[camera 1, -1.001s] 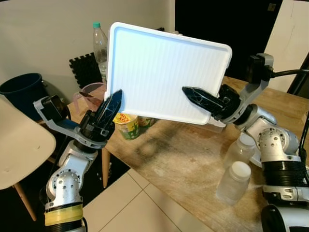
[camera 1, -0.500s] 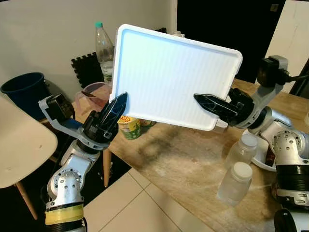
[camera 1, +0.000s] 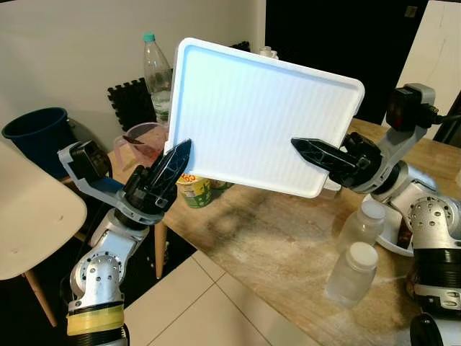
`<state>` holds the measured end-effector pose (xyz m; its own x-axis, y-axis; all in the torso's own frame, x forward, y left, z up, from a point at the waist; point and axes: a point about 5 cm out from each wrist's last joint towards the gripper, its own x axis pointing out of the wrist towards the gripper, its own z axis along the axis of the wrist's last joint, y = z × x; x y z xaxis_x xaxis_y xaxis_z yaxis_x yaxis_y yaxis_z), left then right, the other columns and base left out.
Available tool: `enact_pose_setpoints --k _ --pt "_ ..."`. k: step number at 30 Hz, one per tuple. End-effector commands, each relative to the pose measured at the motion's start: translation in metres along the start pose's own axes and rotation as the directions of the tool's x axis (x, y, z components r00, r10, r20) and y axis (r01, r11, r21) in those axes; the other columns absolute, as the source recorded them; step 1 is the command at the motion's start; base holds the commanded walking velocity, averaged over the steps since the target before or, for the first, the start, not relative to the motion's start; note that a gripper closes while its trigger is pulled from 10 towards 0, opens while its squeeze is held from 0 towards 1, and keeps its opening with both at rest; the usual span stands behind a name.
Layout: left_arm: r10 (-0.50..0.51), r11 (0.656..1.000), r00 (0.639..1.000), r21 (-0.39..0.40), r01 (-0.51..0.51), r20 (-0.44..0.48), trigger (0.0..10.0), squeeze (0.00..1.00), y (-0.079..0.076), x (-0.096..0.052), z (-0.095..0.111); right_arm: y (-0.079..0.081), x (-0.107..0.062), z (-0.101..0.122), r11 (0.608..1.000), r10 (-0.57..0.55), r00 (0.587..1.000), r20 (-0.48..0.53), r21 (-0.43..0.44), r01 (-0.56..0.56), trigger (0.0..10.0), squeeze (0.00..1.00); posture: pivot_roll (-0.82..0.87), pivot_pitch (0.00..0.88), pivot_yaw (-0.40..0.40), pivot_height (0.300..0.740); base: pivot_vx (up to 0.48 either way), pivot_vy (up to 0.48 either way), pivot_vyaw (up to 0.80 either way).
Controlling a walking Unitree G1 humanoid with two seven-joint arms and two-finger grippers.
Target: Restocking fridge
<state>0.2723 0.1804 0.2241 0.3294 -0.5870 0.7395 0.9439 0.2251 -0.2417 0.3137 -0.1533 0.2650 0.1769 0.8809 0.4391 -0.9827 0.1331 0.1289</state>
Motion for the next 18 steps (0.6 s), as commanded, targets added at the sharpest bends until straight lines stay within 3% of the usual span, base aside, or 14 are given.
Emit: enact_pose_setpoints --k 1,14,18 --pt "-0.030 1.000 1.000 -0.001 0.030 0.006 10.0 1.00 -0.004 0.001 0.005 0.002 -0.002 0.002 1.000 -0.007 1.000 -0.009 -0.013 0.007 0.0 0.00 -0.02 0.000 0.058 0.740 0.000 0.000 0.00" --pt "0.053 0.998 0.995 0.021 -0.055 0.085 10.0 1.00 0.005 -0.010 0.018 -0.003 0.001 0.005 0.999 -0.045 0.998 0.047 -0.027 0.047 0.0 0.00 -0.01 0.000 0.054 0.740 0.000 0.000 0.00" --pt "0.104 0.993 0.988 0.042 -0.109 0.114 10.0 1.00 0.009 -0.022 0.028 -0.004 0.001 0.013 0.997 -0.057 0.994 0.098 -0.040 0.061 0.0 0.00 -0.01 0.000 0.053 0.740 0.000 0.000 0.00"
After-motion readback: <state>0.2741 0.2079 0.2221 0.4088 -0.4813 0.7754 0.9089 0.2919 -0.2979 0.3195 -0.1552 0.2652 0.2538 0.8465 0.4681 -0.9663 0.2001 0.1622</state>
